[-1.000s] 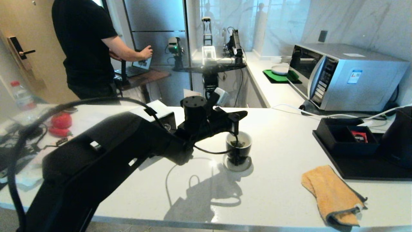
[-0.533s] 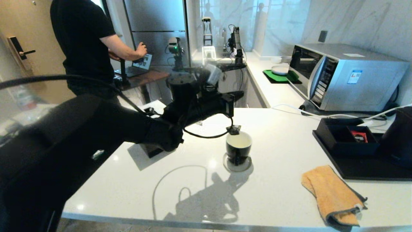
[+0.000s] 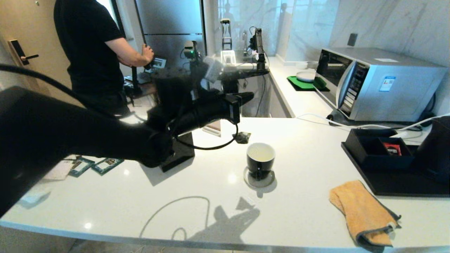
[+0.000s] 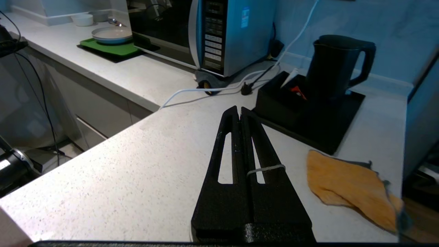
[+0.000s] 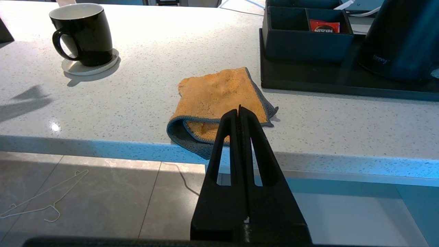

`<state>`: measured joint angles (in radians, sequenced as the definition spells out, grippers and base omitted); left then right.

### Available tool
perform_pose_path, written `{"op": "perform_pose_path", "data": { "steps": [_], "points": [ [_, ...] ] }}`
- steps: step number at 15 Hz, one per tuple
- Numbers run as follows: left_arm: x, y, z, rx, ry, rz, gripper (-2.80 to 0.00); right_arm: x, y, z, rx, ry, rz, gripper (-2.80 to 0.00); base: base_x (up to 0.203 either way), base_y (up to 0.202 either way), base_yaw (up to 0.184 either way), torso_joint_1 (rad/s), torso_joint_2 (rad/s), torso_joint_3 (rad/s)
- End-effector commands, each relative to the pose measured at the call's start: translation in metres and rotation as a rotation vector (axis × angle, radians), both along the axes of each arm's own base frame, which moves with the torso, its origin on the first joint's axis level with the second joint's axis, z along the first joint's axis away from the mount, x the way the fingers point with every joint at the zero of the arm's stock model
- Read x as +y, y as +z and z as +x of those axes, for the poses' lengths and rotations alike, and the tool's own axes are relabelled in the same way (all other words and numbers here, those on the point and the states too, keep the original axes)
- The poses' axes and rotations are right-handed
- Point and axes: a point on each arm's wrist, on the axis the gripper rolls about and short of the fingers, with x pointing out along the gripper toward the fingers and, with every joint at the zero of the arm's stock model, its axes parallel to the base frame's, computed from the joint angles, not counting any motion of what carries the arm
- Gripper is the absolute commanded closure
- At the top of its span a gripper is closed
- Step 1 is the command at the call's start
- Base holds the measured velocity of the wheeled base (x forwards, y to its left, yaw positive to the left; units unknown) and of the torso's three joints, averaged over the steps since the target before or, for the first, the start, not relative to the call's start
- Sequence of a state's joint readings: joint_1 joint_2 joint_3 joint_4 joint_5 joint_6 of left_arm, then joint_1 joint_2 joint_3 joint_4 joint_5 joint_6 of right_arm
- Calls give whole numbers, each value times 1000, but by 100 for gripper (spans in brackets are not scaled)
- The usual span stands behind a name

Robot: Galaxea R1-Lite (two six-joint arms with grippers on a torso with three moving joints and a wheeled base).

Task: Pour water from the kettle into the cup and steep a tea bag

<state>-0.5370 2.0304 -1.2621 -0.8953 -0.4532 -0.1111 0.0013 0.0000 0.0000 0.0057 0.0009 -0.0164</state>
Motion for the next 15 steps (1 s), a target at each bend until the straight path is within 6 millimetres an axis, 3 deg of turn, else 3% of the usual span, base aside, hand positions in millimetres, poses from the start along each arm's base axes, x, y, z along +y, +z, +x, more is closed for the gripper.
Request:
{"op": "perform_pose_path", "data": {
  "steps": [1, 6, 12, 15],
  "points": [
    [19, 20, -21, -32, 16, -8, 0, 0, 0, 0, 0, 1, 0, 0, 0, 0, 0, 0, 0, 0],
    [45, 17, -48, -57, 61, 63, 0, 0, 0, 0, 2, 1, 0, 0, 0, 0, 0, 0, 0, 0],
    [81, 31, -54, -72, 151, 74, 0, 0, 0, 0, 2, 1, 0, 0, 0, 0, 0, 0, 0, 0],
    [94, 31, -69, -60, 158, 79, 0, 0, 0, 0, 2, 1, -1, 0, 0, 0, 0, 0, 0, 0]
  ]
}}
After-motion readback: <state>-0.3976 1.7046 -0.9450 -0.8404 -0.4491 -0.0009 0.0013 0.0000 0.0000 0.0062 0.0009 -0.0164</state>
